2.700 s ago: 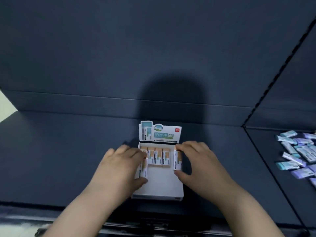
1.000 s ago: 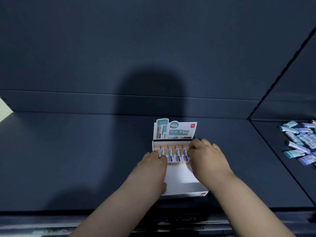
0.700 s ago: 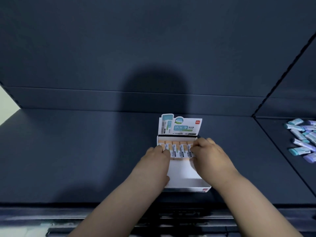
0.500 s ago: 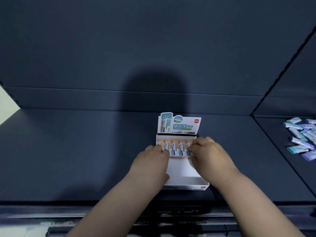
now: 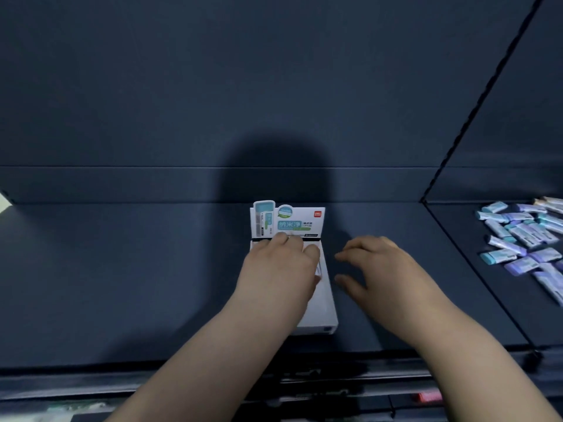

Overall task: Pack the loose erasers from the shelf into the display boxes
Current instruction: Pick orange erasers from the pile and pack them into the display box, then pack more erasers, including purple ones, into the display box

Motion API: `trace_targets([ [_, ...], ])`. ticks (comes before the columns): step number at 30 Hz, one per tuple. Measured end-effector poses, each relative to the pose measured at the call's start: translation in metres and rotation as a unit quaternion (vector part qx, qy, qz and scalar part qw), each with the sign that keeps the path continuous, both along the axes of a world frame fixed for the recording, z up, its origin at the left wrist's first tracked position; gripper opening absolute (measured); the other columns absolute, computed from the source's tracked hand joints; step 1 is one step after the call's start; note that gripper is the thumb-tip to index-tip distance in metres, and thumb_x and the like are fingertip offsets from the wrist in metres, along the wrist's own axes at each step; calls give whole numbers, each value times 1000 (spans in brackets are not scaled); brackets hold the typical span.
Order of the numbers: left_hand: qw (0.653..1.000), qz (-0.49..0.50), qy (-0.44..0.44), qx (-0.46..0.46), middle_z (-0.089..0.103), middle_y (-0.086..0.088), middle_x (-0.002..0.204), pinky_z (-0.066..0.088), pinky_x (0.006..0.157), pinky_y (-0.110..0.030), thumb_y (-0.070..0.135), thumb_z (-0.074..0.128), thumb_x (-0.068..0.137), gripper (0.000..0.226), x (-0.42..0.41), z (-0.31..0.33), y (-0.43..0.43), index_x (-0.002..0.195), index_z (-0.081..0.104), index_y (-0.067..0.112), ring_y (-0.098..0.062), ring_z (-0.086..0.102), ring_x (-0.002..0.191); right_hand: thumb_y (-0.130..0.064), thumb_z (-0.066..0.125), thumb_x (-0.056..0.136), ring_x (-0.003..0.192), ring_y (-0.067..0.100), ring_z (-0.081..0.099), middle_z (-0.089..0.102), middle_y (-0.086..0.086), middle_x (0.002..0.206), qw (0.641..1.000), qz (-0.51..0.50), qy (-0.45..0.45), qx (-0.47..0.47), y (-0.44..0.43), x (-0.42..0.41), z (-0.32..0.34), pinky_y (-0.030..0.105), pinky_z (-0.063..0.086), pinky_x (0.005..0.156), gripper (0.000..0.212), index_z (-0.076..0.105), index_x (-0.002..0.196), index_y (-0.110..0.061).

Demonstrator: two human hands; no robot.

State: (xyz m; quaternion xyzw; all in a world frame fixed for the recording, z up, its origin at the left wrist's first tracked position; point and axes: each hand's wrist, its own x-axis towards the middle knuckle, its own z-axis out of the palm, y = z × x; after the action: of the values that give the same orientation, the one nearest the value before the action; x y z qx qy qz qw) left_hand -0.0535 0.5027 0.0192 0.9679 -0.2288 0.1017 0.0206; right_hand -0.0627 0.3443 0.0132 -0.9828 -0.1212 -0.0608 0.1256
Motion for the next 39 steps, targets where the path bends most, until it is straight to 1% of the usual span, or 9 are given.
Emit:
trace_targets([
  [6, 1000, -12, 9, -15, 62, -4, 96, 44, 74, -35, 37, 64, 82, 32, -3, -1, -52, 106, 62, 16, -25, 57, 97, -39, 54, 88, 122, 15, 40, 48, -8, 129, 1000, -5, 21, -9, -55, -1, -4, 28, 35, 103, 43, 52, 129, -24],
  [12, 1000, -24, 1, -20, 48, -3, 121, 32, 92, -32, 38, 41, 95, 37, -10, -9, -124, 127, 43, 17, -22, 40, 116, -35, 57, 87, 120, 17, 44, 52, -4, 127, 1000, 8, 20, -15, -126, -6, -4, 25, 35, 101, 43, 54, 128, -20],
  [26, 997, 50, 39, -37, 45, -1, 127, 33, 98, -30, 39, 41, 96, 46, -48, -11, -286, 136, 38, 18, -21, 40, 121, -37, 57, 88, 121, 13, 41, 50, -6, 127, 998, 36, 49, -11, -299, -39, -4, 23, 34, 100, 46, 50, 131, -22],
  [28, 997, 47, 45, -33, 55, -3, 112, 43, 88, -33, 38, 59, 87, 45, -53, -13, -300, 124, 52, 14, -24, 53, 108, -39, 55, 89, 123, 11, 38, 47, -8, 130, 998, 33, 57, -7, -316, -45, -7, 21, 31, 101, 48, 47, 134, -24],
  [29, 997, 43, 43, -41, 61, -4, 96, 50, 75, -33, 37, 73, 75, 44, -53, -15, -306, 110, 63, 12, -25, 61, 91, -39, 54, 89, 124, 10, 37, 46, -9, 131, 998, 29, 61, -3, -323, -48, -9, 20, 31, 101, 48, 46, 134, -24],
  [32, 997, 35, 31, -55, 64, -2, 72, 51, 53, -28, 35, 88, 50, 45, -51, -27, -316, 85, 71, 12, -23, 63, 65, -38, 55, 89, 123, 10, 39, 47, -8, 130, 998, 12, 67, 10, -337, -54, -14, 20, 32, 100, 47, 48, 132, -23],
  [35, 997, 18, 37, -66, 64, -3, 83, 52, 62, -31, 35, 83, 61, 45, -48, -24, -324, 97, 69, 11, -24, 64, 77, -36, 57, 88, 121, 13, 41, 50, -6, 127, 998, -7, 66, 15, -344, -55, -16, 22, 34, 100, 44, 51, 129, -22],
  [37, 997, 11, 46, -58, 57, -2, 113, 45, 85, -32, 38, 61, 85, 47, -45, -22, -328, 125, 53, 15, -23, 55, 107, -34, 58, 88, 121, 14, 42, 51, -4, 127, 998, -24, 60, 20, -346, -53, -15, 25, 36, 101, 44, 52, 129, -21],
  [39, 998, -8, 37, -59, 46, 2, 128, 36, 96, -29, 41, 43, 95, 49, -38, -20, -328, 139, 36, 20, -19, 41, 121, -34, 57, 88, 122, 15, 41, 51, -4, 127, 997, -37, 60, 25, -348, -50, -13, 26, 36, 101, 43, 52, 129, -21],
])
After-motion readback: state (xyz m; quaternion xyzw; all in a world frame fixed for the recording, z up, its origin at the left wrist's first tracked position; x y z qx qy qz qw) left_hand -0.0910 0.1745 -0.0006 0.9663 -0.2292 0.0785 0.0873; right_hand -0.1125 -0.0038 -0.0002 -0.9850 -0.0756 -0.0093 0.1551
